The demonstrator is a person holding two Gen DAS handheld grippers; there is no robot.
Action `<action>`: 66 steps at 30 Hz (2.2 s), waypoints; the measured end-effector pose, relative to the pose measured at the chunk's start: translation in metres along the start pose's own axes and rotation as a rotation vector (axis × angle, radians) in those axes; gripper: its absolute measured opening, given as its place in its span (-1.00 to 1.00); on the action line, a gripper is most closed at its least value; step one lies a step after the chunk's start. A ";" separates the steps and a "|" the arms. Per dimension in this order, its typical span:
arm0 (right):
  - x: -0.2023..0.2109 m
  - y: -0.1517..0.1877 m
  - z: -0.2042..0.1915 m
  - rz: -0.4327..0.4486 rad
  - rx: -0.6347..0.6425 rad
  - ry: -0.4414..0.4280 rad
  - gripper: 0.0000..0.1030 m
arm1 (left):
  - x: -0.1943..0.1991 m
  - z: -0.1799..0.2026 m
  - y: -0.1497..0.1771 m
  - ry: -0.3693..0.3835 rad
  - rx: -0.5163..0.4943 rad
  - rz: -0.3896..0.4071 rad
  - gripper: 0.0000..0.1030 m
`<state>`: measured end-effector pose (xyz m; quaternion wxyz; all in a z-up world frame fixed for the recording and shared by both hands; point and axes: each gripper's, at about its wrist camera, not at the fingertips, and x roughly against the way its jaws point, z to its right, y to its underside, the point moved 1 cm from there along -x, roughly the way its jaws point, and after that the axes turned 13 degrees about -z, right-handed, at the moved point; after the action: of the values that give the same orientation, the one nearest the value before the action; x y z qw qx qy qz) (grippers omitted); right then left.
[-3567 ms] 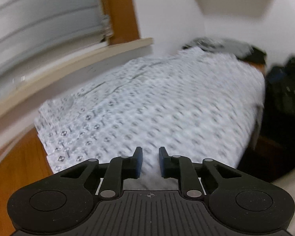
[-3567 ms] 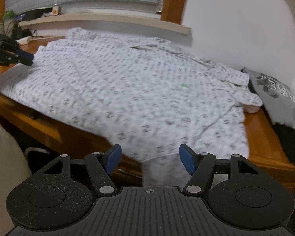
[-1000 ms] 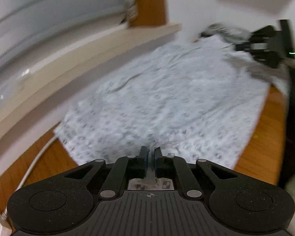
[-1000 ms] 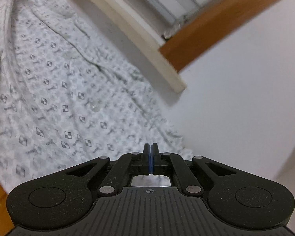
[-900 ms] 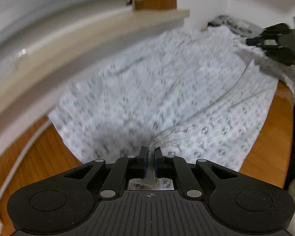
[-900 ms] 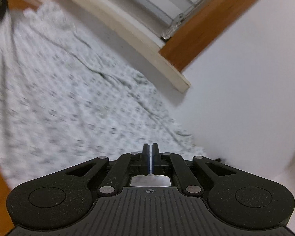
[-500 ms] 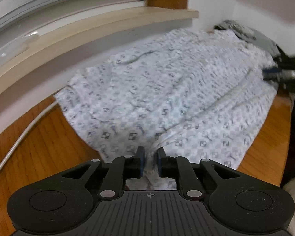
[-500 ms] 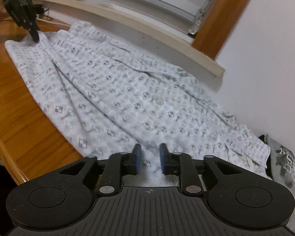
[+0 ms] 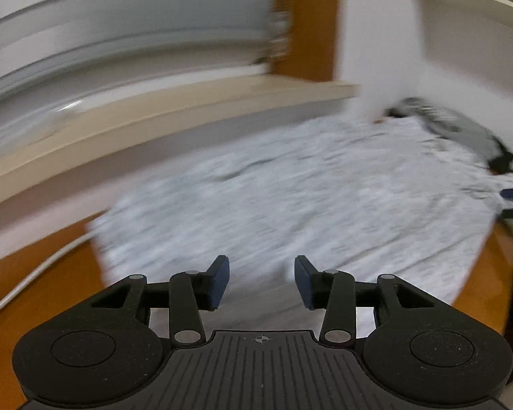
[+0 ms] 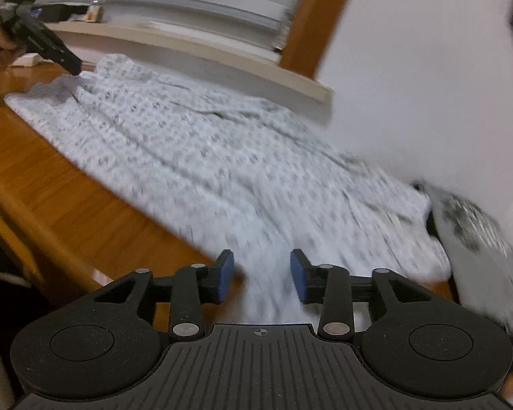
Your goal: Fold clothes
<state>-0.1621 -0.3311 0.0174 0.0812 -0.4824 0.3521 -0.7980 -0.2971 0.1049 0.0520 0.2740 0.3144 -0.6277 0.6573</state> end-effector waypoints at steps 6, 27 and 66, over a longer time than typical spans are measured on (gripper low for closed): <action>0.026 0.057 0.010 -0.064 -0.145 0.000 -0.05 | -0.045 0.035 -0.012 0.078 -0.056 0.016 0.03; -0.087 0.167 -0.003 -0.145 -0.465 -0.129 0.19 | -0.079 0.033 -0.015 0.160 -0.012 -0.010 0.06; 0.007 -0.135 0.096 0.119 -0.096 0.253 -0.41 | -0.070 0.015 -0.009 0.271 0.094 0.027 0.12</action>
<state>-0.0577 -0.2811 0.1367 0.0600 -0.3595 0.4251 -0.8285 -0.2435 0.0927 0.0057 0.3321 0.2268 -0.5579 0.7259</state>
